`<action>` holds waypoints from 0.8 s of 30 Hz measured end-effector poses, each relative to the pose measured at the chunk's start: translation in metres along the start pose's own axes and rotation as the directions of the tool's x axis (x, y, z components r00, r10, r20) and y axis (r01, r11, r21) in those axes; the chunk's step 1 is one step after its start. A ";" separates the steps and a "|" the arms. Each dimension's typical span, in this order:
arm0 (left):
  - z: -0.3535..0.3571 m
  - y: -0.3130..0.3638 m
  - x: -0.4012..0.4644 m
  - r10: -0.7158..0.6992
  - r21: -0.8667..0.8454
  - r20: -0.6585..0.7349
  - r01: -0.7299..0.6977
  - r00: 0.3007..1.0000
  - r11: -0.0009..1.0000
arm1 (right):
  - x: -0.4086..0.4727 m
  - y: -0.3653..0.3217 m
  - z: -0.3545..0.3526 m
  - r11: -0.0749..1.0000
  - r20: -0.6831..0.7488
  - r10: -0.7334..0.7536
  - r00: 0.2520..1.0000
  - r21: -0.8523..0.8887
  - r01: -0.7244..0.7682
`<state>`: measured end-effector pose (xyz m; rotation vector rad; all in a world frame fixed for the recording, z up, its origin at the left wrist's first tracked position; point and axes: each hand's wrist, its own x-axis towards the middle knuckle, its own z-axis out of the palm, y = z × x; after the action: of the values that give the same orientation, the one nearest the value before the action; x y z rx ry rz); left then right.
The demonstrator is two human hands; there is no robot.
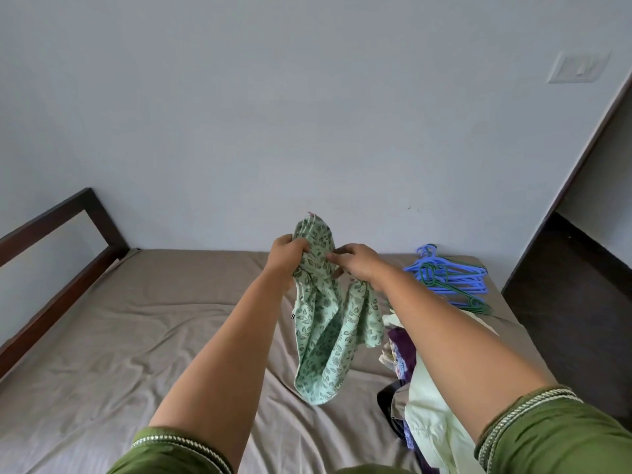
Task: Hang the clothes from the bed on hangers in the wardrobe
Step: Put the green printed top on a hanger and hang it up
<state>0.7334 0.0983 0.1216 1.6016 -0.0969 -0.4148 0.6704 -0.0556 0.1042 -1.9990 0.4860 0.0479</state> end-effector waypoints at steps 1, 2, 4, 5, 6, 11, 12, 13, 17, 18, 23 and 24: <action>-0.001 0.004 -0.001 0.000 -0.045 0.021 0.001 1.000 0.999 | 0.002 0.008 -0.001 0.998 -0.016 0.017 1.000 -0.059 -0.018; -0.002 0.009 -0.003 0.002 -0.080 0.059 0.002 0.998 0.997 | 0.003 0.014 0.000 0.991 -0.012 0.048 0.999 -0.122 -0.049; -0.002 0.021 -0.007 0.026 -0.127 0.150 -0.007 0.988 0.992 | 0.003 0.024 0.005 0.957 0.047 0.080 0.996 -0.282 -0.064; -0.001 0.026 -0.008 0.047 -0.153 0.197 -0.017 0.979 0.988 | 0.005 0.027 0.007 0.928 0.063 0.054 0.997 -0.372 -0.027; 0.000 0.033 -0.009 0.070 -0.187 0.253 -0.022 0.965 0.982 | 0.013 0.033 0.009 0.894 0.074 -0.016 0.997 -0.446 0.047; -0.015 0.068 -0.005 0.188 -0.302 0.587 -0.002 0.787 0.953 | 0.016 0.038 0.000 0.994 0.058 -0.107 0.993 0.006 0.106; -0.020 0.075 -0.003 0.230 -0.331 0.629 -0.012 0.742 0.944 | 0.016 0.036 -0.003 0.991 0.098 -0.120 0.988 0.066 0.114; -0.025 0.081 0.001 0.272 -0.373 0.658 -0.009 0.702 0.928 | 0.012 0.030 -0.006 0.987 0.151 -0.134 0.979 0.112 0.118; -0.024 0.100 0.005 0.385 -0.529 0.680 0.055 0.625 0.847 | 0.003 0.004 -0.014 0.952 0.343 -0.225 0.912 0.277 0.130; -0.022 0.105 0.003 0.403 -0.562 0.672 0.073 0.622 0.824 | 0.000 -0.002 -0.017 0.946 0.371 -0.233 0.899 0.303 0.120; -0.020 0.110 0.001 0.505 -0.804 0.487 0.139 0.713 0.579 | -0.013 -0.027 -0.037 0.869 0.360 -0.323 0.875 0.480 0.123; -0.021 0.105 0.001 0.487 -0.852 0.435 0.172 0.757 0.495 | -0.014 -0.030 -0.040 0.853 0.341 -0.319 0.884 0.509 0.112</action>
<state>0.7603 0.1089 0.2250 0.3502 -0.4966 -0.7041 0.6615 -0.0740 0.1517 -1.4820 -0.0211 0.1888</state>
